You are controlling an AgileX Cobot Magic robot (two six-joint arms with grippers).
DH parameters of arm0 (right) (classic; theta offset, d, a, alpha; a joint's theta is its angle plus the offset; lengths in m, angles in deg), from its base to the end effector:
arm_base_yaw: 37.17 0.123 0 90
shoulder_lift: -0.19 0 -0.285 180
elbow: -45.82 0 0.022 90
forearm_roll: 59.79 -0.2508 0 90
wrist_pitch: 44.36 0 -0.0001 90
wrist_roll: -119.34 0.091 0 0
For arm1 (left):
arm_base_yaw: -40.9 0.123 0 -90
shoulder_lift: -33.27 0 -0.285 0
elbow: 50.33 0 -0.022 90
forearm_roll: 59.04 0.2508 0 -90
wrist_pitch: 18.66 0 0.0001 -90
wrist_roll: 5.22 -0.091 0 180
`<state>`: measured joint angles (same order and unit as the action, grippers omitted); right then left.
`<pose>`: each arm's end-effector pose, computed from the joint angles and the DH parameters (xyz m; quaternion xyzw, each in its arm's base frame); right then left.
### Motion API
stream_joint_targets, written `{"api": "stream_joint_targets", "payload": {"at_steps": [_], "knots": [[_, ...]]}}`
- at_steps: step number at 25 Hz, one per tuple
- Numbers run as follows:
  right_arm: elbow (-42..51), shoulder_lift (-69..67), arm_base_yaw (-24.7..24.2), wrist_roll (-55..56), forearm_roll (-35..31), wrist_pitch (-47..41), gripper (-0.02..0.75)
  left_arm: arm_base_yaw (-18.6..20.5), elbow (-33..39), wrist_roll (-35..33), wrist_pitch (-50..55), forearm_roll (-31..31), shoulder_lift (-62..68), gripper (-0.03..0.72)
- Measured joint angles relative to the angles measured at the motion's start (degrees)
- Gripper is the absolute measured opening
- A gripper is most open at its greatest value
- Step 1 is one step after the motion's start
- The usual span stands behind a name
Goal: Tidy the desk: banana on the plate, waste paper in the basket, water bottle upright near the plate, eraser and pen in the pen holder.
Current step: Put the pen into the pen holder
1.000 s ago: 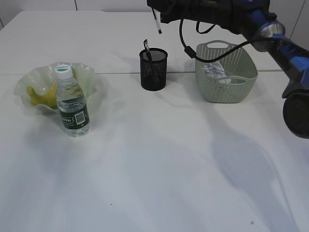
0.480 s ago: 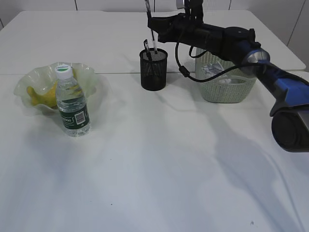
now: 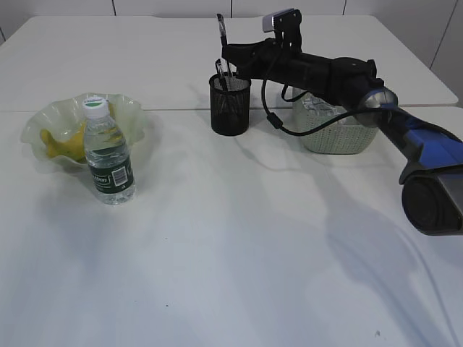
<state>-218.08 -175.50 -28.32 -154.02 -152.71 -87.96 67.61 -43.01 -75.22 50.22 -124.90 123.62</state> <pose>0.5846 0.1545 0.1597 -0.3102 0.6305 0.3140 0.6385 0.2858 0.0571 0.3575 0.1818 0.8246 -0.2764 0.4588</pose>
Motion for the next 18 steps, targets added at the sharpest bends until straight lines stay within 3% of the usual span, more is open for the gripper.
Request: {"api": "stream_joint_targets", "payload": {"at_steps": [18], "knots": [[0.0,-1.22,0.0,0.97,1.51,1.55,0.041,0.0,0.0,0.0,0.0,0.0,0.0,0.216]]}}
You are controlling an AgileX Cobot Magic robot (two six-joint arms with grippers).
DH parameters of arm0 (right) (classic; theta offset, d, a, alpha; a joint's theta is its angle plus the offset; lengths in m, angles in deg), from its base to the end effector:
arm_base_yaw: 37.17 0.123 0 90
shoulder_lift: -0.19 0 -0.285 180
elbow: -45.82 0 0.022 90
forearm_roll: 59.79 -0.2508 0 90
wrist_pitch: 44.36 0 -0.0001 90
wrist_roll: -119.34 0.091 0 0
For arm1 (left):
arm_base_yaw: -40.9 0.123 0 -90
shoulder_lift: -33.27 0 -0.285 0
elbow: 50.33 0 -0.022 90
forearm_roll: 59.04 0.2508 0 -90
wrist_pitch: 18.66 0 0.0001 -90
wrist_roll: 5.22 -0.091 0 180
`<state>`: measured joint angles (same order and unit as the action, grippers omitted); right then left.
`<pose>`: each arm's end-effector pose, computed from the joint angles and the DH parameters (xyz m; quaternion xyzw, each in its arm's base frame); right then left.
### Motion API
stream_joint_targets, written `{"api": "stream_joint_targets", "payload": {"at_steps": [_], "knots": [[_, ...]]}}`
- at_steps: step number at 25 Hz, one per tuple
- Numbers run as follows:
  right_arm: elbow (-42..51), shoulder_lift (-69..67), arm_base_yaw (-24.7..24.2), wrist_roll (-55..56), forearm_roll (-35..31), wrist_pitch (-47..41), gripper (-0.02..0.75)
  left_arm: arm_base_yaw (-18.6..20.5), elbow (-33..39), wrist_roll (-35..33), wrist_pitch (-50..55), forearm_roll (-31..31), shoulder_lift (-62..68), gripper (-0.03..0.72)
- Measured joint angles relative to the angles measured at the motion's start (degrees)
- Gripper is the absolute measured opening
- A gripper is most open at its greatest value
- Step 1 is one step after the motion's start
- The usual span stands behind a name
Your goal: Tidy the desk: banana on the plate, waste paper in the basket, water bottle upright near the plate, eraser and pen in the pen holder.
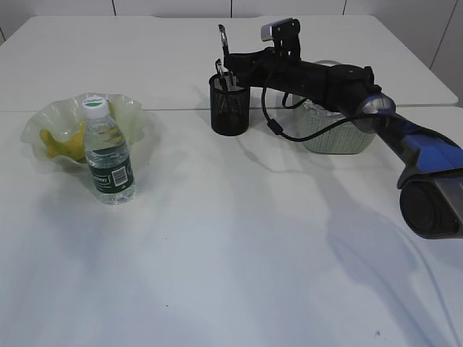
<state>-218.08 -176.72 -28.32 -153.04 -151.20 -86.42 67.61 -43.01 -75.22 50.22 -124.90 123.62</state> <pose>0.5871 0.1532 0.1451 -0.3035 0.6474 0.3042 0.6294 0.2858 0.0571 0.3575 0.1818 0.8246 -0.2764 0.4588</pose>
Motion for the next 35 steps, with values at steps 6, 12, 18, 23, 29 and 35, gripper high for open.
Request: {"api": "stream_joint_targets", "payload": {"at_steps": [6,12,18,23,29,35], "knots": [[0.0,-0.79,0.0,0.44,0.0,0.0,0.095,0.0,0.0,0.0,0.0,0.0,0.0,0.216],[0.0,-1.25,0.0,1.33,1.4,-0.21,0.199,0.0,0.0,0.0,0.0,0.0,0.0,0.216],[0.0,-1.25,0.0,2.31,2.64,-0.52,0.243,0.0,0.0,0.0,0.0,0.0,0.0,0.216],[0.0,-1.13,0.0,2.42,3.5,-1.61,0.247,0.0,0.0,0.0,0.0,0.0,0.0,0.216],[0.0,2.36,0.0,3.46,14.42,-3.22,0.247,0.0,0.0,0.0,-0.47,0.0,0.0,0.216],[0.0,6.84,0.0,11.36,26.14,-5.6,0.247,0.0,0.0,0.0,-1.81,0.0,0.0,0.216]]}}
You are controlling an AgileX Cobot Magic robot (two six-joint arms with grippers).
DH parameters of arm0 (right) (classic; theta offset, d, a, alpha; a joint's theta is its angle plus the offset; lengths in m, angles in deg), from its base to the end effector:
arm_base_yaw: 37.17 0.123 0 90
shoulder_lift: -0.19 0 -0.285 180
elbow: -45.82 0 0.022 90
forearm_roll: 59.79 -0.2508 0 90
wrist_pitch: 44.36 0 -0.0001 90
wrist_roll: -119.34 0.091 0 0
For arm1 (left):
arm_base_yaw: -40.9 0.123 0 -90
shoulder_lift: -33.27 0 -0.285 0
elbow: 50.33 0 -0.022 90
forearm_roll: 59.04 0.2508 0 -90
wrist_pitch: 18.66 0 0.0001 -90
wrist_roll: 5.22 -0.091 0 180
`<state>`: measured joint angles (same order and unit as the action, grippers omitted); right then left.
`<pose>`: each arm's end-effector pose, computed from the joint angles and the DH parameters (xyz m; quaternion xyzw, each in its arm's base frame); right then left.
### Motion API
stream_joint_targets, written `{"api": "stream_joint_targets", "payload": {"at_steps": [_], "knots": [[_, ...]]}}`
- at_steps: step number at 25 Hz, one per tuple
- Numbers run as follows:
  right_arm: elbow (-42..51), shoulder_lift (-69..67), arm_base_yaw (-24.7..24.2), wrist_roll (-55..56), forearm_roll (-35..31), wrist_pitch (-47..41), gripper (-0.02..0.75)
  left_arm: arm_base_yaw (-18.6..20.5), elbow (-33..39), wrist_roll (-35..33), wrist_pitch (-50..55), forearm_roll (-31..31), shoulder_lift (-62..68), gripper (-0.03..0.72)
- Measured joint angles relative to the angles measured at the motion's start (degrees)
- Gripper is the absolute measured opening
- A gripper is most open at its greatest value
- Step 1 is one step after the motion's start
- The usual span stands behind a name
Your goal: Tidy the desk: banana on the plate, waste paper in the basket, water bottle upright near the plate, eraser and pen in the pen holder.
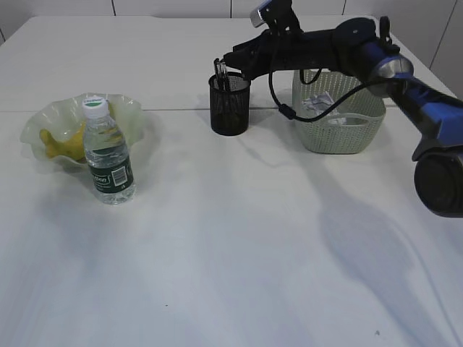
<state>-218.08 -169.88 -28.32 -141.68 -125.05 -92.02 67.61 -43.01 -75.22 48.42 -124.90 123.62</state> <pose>0.5760 0.1516 0.1868 -0.4213 0.6740 0.2169 0.5667 0.2878 0.0592 0.3576 0.1736 0.8261 -0.2652 0.4658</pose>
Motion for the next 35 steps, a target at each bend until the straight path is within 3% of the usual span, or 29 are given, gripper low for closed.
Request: {"api": "stream_joint_targets", "payload": {"at_steps": [7,10,18,22,28,35], "knots": [[-0.14,5.98,-1.02,11.23,10.6,-5.16,0.247,0.0,0.0,0.0,-2.92,-2.75,0.0,0.216],[-0.31,8.89,-2.02,21.61,14.01,-7.16,0.247,0.0,0.0,0.0,-3.17,-2.98,0.0,0.216],[-2.21,15.72,-3.48,38.3,27.98,-23.14,0.248,0.0,0.0,-2.73,-6.06,-3.22,0.0,0.216],[-3.77,17.7,-3.83,49.5,28.22,-24.03,0.247,0.0,0.0,-4.17,-7.38,-4.59,0.0,0.216],[-4.0,17.96,-4.85,55.93,30.03,-24.55,0.247,0.0,0.0,-7.19,-7.47,-10.37,0.0,0.216],[-4.0,18.18,-7.88,61.35,40.25,-24.64,0.247,0.0,0.0,-7.95,-7.65,-15.14,0.0,0.216]]}}
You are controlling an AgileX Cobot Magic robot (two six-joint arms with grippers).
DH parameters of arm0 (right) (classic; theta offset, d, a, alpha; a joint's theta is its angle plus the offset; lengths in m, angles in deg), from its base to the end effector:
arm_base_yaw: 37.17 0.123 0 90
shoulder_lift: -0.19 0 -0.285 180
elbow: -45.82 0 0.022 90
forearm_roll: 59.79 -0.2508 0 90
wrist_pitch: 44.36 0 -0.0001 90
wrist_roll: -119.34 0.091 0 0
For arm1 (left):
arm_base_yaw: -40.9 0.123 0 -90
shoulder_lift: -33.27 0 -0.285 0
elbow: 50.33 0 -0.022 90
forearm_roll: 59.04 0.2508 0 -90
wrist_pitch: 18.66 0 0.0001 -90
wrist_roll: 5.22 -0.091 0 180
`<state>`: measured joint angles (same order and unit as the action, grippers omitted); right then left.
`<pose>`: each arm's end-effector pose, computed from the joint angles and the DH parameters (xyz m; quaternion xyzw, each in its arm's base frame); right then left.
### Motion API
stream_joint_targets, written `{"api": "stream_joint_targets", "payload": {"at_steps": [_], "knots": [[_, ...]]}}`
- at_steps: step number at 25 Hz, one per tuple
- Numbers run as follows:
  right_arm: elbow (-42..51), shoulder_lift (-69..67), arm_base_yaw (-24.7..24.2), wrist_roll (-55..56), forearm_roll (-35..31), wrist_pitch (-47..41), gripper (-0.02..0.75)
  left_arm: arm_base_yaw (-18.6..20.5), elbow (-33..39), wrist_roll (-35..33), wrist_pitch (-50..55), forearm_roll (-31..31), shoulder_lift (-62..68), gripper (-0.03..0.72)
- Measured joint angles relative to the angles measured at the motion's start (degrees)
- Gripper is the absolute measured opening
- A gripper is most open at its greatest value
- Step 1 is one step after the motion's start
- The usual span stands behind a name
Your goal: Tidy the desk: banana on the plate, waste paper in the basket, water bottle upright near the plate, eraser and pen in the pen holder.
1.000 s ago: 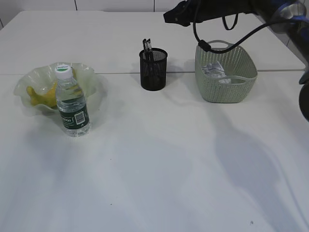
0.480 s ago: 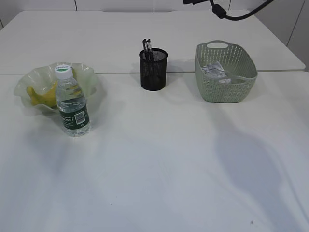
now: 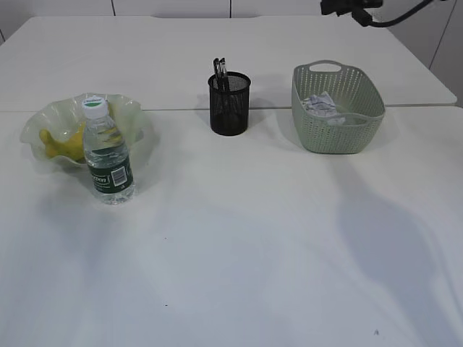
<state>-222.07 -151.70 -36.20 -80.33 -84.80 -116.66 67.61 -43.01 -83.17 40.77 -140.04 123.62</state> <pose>0.5257 0.0456 0.3284 -0.1777 0.8887 0.1541 0.3936 0.3005 0.0645 0.3780 0.1304 0.7640 -0.2555 0.5780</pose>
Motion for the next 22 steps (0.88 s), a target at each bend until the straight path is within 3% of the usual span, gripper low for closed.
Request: {"api": "stream_joint_targets", "payload": {"at_steps": [12,22], "knots": [[0.0,4.07,-0.08,2.76,14.55,2.39,0.245,0.0,0.0,-2.56,-4.68,-0.11,0.0,0.216],[0.0,6.76,2.65,7.3,24.26,8.12,0.181,0.0,0.0,-2.78,-13.4,1.7,0.35,0.216]]}}
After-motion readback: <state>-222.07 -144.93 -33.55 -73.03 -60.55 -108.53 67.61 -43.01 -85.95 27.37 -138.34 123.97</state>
